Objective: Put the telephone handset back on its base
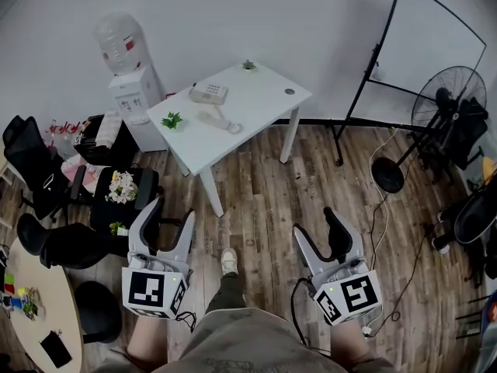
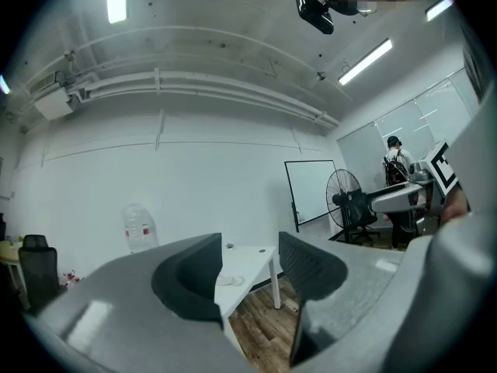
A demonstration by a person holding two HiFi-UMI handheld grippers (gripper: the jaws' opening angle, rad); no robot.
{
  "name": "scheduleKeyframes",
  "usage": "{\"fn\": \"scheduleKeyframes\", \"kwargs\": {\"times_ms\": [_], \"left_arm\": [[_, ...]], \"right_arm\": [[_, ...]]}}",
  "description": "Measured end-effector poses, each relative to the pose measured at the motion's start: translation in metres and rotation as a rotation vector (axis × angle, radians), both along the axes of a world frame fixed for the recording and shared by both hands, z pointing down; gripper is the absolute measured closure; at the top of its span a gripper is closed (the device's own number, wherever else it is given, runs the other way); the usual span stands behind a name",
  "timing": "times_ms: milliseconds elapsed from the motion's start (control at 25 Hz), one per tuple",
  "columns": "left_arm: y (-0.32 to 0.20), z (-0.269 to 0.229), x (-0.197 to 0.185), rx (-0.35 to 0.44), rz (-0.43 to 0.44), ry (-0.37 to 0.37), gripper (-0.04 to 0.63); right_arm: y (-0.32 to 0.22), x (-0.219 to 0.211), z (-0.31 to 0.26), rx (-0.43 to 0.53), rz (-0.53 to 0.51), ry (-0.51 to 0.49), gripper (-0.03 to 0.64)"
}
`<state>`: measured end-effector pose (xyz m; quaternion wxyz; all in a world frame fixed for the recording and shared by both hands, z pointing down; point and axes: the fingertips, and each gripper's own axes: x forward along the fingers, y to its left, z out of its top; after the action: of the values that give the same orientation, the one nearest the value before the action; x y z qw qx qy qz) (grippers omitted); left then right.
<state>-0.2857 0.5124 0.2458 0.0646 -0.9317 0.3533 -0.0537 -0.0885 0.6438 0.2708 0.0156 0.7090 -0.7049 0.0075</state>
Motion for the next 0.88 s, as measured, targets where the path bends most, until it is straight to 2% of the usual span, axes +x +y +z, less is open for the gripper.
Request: {"fn": "scheduleKeyframes", "kwargs": {"times_ms": [320,680,880], "left_arm": [[-0.071,0.016,0.022,-0.025,0.020,-0.020,0.374],[-0.186,0.014,0.054,-0.058,0.058,-0.038,0.375],[-0.250,0.017,0.062,-0.068,0.063,-0.020,0.374]], "right_arm": [[-0.069,0.011,0.005,-0.005,-0.025,-0.027,0.333],[-0.185,0.026,0.001,-0.062,-0.042,-0.016,0.333],[-0.251,0.033,-0.004,-0.065,-0.051,-0.009,0.333]]}}
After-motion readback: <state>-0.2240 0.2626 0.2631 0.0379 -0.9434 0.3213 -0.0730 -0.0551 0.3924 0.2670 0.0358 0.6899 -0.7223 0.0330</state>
